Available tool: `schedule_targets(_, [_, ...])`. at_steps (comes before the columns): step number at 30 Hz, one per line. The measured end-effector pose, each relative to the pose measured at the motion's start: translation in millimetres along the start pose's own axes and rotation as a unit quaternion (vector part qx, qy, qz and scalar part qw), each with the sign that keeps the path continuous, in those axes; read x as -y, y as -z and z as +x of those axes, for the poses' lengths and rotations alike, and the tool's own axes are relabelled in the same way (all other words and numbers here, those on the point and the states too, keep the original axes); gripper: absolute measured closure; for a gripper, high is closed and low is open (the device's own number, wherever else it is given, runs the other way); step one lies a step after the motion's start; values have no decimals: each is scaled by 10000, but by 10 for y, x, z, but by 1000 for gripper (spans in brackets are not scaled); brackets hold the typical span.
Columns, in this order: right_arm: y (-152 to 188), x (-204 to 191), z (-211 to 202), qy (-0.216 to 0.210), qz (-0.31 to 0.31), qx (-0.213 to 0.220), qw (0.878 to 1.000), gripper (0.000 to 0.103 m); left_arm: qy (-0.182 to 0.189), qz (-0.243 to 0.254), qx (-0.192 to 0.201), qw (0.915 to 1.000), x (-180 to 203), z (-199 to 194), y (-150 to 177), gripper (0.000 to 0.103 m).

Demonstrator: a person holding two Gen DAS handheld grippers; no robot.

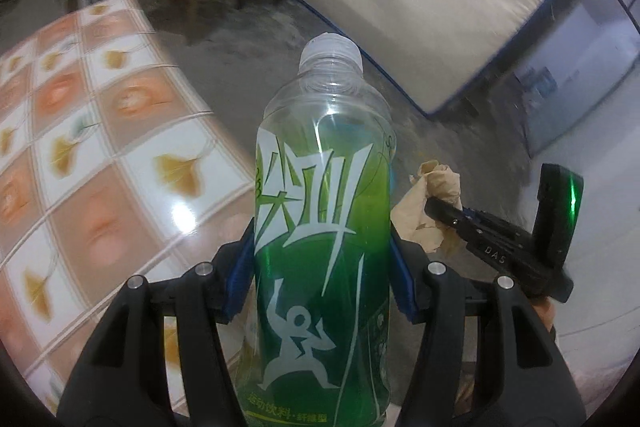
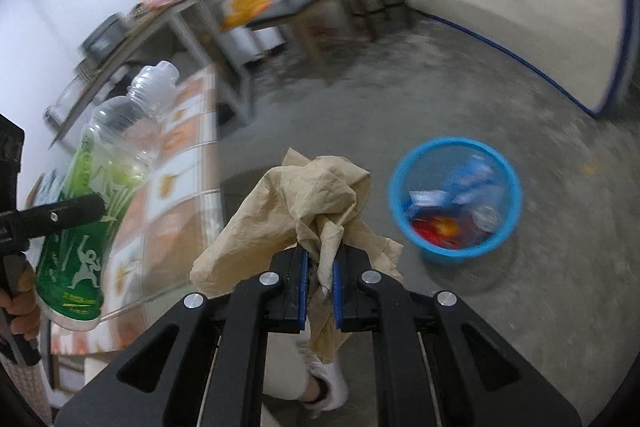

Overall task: Collect trash
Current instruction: 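Open both tools over the wastebasket to drop bottle and cloth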

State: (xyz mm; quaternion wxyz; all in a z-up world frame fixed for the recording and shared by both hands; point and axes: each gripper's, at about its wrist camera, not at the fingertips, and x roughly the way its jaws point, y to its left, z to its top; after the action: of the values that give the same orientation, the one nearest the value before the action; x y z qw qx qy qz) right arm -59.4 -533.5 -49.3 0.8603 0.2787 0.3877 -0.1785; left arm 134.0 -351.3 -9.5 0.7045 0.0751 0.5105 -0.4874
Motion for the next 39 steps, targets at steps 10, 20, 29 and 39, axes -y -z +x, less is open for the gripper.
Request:
schedule_targets(10, [45,933,380,508,1069,-246,9927,93,173,598,-1170,9912,554,1417,-669,48])
schedule_targets(20, [102,1511,497,889,1660,-292,9817,93,2,1009,-1309,9863,880,2757,-1309,24])
schedule_targets(29, [-168,1874,1355,1411,1380,-666,9781,93,333,616,-877,9937,779,2505,-1356,23])
schedule_targets(39, [-416,1902,2491,1519,973,-1560,9712,80,1,795,-215,9966,490,1186,-1004,20])
